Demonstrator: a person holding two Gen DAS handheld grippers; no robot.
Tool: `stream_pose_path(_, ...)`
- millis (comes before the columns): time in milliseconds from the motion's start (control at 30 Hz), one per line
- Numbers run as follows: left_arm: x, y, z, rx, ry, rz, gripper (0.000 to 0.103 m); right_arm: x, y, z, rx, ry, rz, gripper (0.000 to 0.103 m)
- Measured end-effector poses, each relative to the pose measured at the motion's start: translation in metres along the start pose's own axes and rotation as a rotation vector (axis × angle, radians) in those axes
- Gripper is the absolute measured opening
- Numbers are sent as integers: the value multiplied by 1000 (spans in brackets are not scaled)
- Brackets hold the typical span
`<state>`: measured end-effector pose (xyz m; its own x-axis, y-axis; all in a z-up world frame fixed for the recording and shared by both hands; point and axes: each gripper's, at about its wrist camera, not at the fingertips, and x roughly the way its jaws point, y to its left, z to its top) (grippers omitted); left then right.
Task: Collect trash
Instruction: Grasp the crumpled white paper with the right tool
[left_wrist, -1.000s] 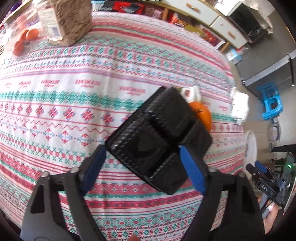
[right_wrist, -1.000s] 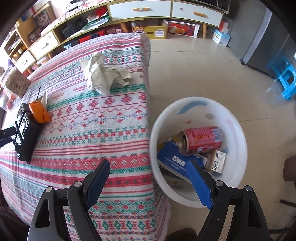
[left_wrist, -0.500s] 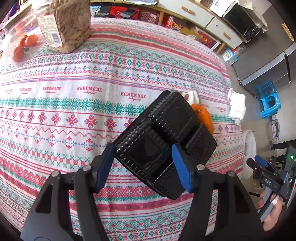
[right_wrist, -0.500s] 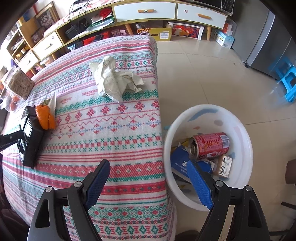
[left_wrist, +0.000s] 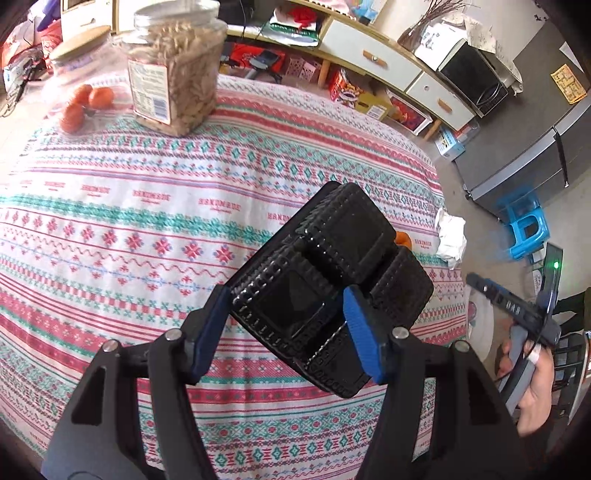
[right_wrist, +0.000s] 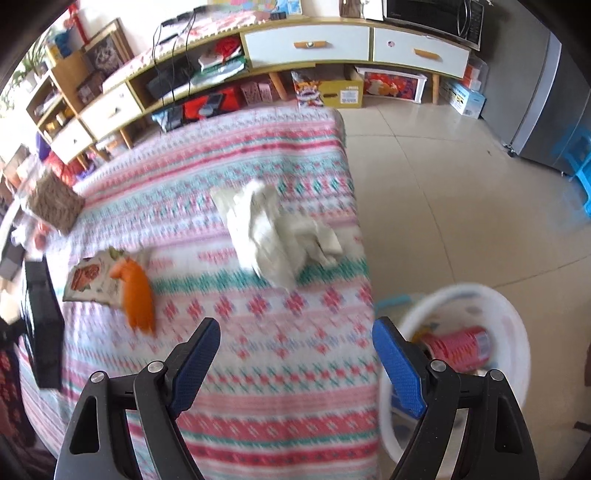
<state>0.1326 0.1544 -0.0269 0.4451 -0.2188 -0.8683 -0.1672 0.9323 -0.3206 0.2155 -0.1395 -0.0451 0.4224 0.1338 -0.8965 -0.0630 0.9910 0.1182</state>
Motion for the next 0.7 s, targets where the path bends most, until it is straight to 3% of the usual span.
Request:
stream_pose_path(100, 0, -1, 1, -5, -8, -5, 65, 7, 8, 12, -4, -24, -2, 85)
stream_pose_path(367, 10, -13, 5, 17, -3, -4, 65, 35, 16, 29, -10, -30, 3, 71)
stream_pose_path(633, 17, -23, 4, 38, 4, 2, 65, 45, 8, 27, 11, -15, 28, 37)
stream_pose_path(700, 17, -25, 3, 40, 5, 2, 65, 40, 8, 26, -7, -27, 9, 34)
